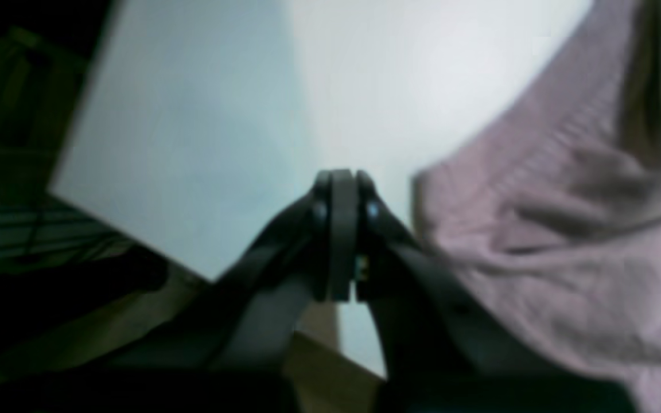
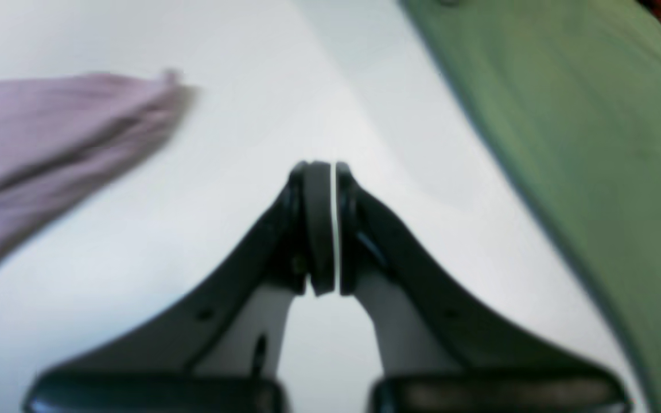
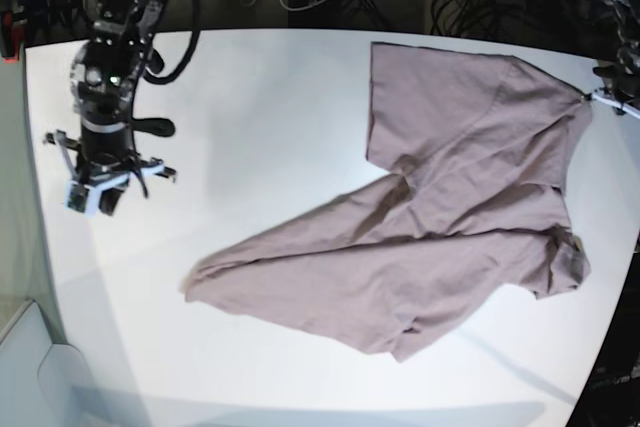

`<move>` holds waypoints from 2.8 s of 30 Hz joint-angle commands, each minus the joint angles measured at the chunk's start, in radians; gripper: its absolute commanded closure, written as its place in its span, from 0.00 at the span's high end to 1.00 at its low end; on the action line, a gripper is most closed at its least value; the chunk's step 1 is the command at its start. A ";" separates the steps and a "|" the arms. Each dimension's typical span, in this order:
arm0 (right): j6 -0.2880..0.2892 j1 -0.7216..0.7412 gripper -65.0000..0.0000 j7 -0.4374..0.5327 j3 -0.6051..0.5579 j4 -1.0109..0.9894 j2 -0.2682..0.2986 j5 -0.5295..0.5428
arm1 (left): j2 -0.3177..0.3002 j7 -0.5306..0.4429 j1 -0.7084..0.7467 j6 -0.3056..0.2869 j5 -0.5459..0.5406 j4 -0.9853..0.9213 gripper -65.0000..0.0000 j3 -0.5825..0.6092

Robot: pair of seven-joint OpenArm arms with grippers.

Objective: Layout the t-shirt on the table in an organized manner, then fold the t-shirt properly
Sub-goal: 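Grasp the opposite shirt corner with the right gripper, then hold both corners and stretch the shirt flat between the grippers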

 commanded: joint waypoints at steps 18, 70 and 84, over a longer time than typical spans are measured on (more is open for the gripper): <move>0.000 0.538 0.00 -0.078 -0.135 -0.690 0.003 0.005 | 0.060 0.162 0.100 -0.001 -0.283 0.405 0.00 -0.173; -0.002 -0.023 0.00 -0.033 -0.132 -0.076 0.271 0.008 | 0.134 0.131 -0.086 -0.205 -0.062 0.336 0.00 0.193; -0.002 -0.042 0.00 -0.046 -0.133 -0.007 0.231 0.003 | 0.352 0.131 -0.123 -0.193 -0.051 0.226 0.00 0.465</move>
